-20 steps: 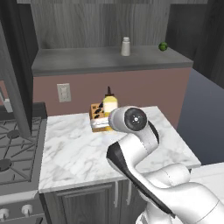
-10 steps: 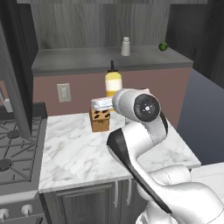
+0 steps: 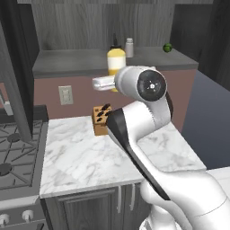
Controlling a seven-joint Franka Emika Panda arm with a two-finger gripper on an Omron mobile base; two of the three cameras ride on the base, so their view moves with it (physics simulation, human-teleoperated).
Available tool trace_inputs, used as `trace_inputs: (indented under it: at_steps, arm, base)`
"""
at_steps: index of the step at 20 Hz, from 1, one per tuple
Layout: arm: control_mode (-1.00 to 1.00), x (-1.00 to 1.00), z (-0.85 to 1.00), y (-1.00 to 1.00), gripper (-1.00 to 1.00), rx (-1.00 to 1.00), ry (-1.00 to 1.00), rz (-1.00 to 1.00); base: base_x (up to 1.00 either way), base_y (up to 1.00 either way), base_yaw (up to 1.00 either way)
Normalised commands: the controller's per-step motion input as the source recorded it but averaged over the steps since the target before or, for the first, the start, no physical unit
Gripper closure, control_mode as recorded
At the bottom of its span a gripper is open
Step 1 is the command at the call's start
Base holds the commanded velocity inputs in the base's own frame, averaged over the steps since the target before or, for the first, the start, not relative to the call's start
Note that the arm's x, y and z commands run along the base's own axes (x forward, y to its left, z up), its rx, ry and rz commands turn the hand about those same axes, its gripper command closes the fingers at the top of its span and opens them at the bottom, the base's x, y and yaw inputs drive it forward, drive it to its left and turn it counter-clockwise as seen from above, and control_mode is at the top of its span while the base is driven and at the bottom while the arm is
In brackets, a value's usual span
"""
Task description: Pick the shaker and mustard from the counter and place them in the cabinet.
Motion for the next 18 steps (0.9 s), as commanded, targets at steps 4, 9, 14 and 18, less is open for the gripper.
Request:
trace_inputs:
  at_steps: [4,9,14,18]
  arm:
    - [-1.00,0.26,0.00,0.00,1.00,0.00,-0.10,0.00]
    - [-1.00,0.08,-0.03,0.00,1.00,0.00,-0.17,0.01]
    - [-1.00,0.02,0.01,0.00,1.00,0.02,-0.17,0.01]
    - [-1.00,0.06,0.23,0.00,1.00,0.08,-0.11,0.00]
  base:
    - [0.00,0.00,0.00]
    - [0.00,0.00,0.00]
    - [0.00,0.00,0.00]
    - [0.00,0.00,0.00]
